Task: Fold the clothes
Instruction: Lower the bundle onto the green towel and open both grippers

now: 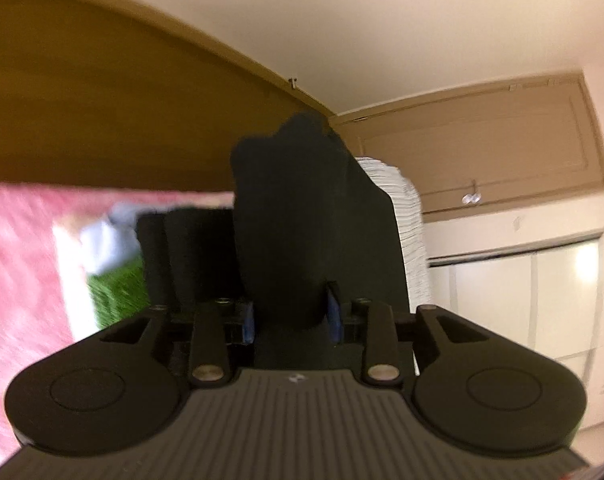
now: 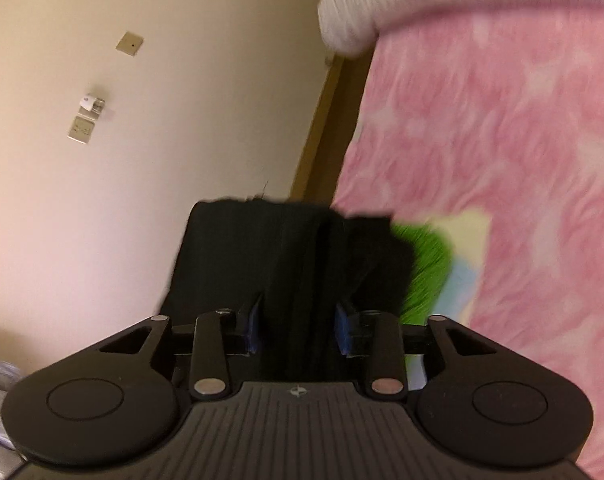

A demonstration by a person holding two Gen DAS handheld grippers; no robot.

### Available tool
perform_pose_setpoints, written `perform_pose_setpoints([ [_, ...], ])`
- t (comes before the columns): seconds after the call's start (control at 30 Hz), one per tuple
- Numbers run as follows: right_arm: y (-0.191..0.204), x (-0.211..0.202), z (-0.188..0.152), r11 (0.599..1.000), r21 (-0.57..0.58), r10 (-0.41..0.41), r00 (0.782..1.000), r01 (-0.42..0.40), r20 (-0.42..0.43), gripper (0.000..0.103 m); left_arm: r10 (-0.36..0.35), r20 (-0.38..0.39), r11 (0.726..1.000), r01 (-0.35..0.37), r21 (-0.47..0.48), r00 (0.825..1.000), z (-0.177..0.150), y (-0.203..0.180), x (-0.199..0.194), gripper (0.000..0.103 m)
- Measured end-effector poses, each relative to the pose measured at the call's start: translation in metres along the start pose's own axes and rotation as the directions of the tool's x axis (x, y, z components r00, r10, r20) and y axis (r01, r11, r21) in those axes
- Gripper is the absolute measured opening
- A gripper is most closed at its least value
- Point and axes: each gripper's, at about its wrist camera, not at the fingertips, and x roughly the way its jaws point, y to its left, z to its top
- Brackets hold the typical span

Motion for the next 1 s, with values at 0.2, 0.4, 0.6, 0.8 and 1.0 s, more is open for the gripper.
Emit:
perform_pose_setpoints([
  [0.2, 0.035, -0.044, 0.001, 0.932, -0.266, -0.192, 0.956, 0.248, 0.220, 0.049, 0.106, 0.069, 0.967, -0.119, 0.225, 0.992, -0.011, -0.043, -0.040, 0.027],
  [0.4, 0.058, -0.024, -0.018, 0.777, -0.576, -0.139, 0.961, 0.254, 0.237, 0.047, 0.119, -0.027, 0.871, -0.092, 0.482, 0.992, -0.068, -0.067, -0.032, 0.027],
  [0.6, 0.026, 0.010, 0.001, 0.802, -0.554, -0.220, 0.973, 0.225, 0.077, 0.045, 0.199, -0.025, 0.828, -0.154, 0.539, 0.980, -0.095, -0.065, -0.011, 0.018],
  [0.8, 0.016, -0.024, 0.012, 0.867, -0.469, -0.154, 0.985, 0.170, 0.072, 0.045, 0.249, -0.003, 0.784, -0.200, 0.588, 0.968, -0.098, -0.072, -0.013, 0.027],
  [1.0, 0.009, -0.019, -0.012, 0.875, -0.456, -0.207, 0.977, 0.165, -0.044, 0.045, 0.335, 0.016, 0.739, -0.273, 0.615, 0.942, -0.098, -0.082, -0.002, 0.030],
])
